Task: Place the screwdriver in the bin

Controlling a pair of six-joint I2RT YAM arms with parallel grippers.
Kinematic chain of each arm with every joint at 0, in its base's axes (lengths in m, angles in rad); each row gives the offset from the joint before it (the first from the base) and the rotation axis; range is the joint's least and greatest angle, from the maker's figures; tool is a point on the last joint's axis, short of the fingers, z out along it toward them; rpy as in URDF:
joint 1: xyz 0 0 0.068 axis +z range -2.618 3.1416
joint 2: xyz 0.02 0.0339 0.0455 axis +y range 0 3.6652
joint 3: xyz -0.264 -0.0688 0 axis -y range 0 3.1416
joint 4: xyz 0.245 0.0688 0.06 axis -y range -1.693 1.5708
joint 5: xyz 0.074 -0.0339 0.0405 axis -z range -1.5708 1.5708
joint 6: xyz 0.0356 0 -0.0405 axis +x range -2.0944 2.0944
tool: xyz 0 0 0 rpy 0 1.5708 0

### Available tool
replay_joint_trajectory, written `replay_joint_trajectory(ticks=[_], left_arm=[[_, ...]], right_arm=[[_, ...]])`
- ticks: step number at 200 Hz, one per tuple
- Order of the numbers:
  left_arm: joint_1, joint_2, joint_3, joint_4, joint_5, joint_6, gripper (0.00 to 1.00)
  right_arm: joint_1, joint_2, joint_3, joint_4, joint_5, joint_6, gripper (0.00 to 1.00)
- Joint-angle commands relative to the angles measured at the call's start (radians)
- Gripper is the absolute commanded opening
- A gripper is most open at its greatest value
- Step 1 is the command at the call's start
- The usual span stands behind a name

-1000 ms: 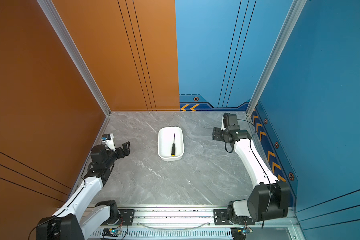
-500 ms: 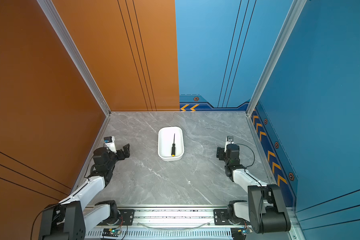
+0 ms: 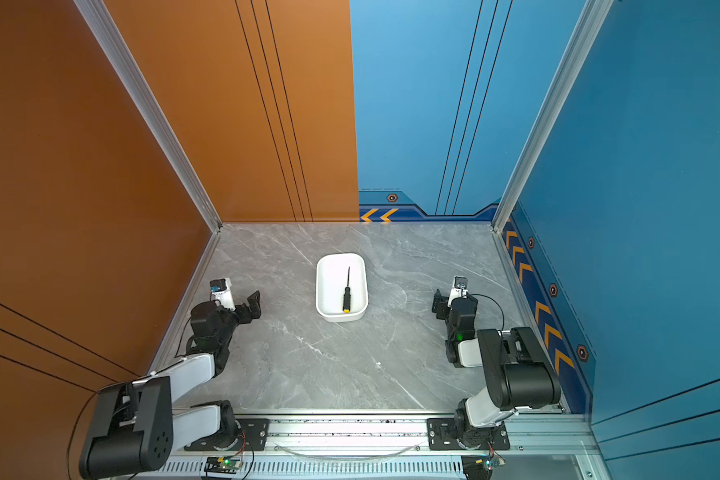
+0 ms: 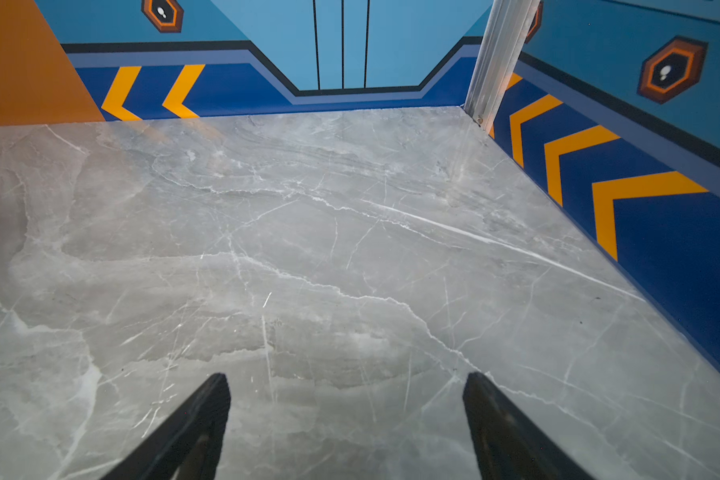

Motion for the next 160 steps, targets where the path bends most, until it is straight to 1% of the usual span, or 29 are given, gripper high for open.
replay_joint_trajectory(ticks=[1,11,37,43,52,71,89,98,108,112,116,120,133,147,160], left_arm=[[0.009,0.071,0.011,0.122,-0.011,0.004,0.98],[0.007,0.115,0.028,0.151,0.002,-0.002,0.98],[0.0,0.233,0.074,0.204,0.006,-0.011,0.98],[-0.002,0.237,0.083,0.19,0.02,-0.002,0.98],[-0.009,0.228,0.089,0.166,0.013,0.007,0.98],[-0.016,0.234,0.09,0.168,0.013,0.015,0.98],[-0.036,0.243,0.094,0.168,0.016,0.04,0.98],[-0.057,0.252,0.096,0.168,0.003,0.062,0.98],[-0.095,0.281,0.094,0.179,-0.047,0.095,0.98],[-0.109,0.306,0.094,0.198,-0.077,0.102,0.98],[-0.119,0.33,0.091,0.252,-0.09,0.106,0.98],[-0.121,0.338,0.093,0.266,-0.091,0.109,0.98],[-0.12,0.298,0.109,0.159,-0.125,0.103,0.98],[-0.119,0.325,0.102,0.221,-0.138,0.09,0.98],[-0.118,0.314,0.102,0.204,-0.139,0.092,0.98]], right_arm=[[-0.007,0.002,0.052,-0.034,0.001,0.006,0.87],[-0.009,0.001,0.078,-0.087,-0.008,0.007,0.88],[-0.018,0.001,0.077,-0.083,-0.025,0.011,0.9],[-0.019,0.001,0.077,-0.082,-0.026,0.011,0.91],[-0.018,0.001,0.077,-0.082,-0.026,0.011,0.93],[-0.018,0.001,0.077,-0.082,-0.025,0.01,1.0],[-0.018,0.001,0.077,-0.082,-0.025,0.011,1.0],[-0.018,0.001,0.077,-0.082,-0.023,0.011,1.0],[-0.017,0.001,0.078,-0.084,-0.023,0.011,1.0],[-0.017,0.001,0.078,-0.082,-0.022,0.011,1.0],[-0.017,0.001,0.077,-0.082,-0.023,0.011,1.0],[-0.016,0.001,0.077,-0.083,-0.021,0.011,1.0],[-0.015,0.001,0.079,-0.084,-0.02,0.009,1.0],[-0.013,0.001,0.078,-0.082,-0.018,0.01,1.0],[-0.012,0.001,0.078,-0.082,-0.016,0.008,1.0]])
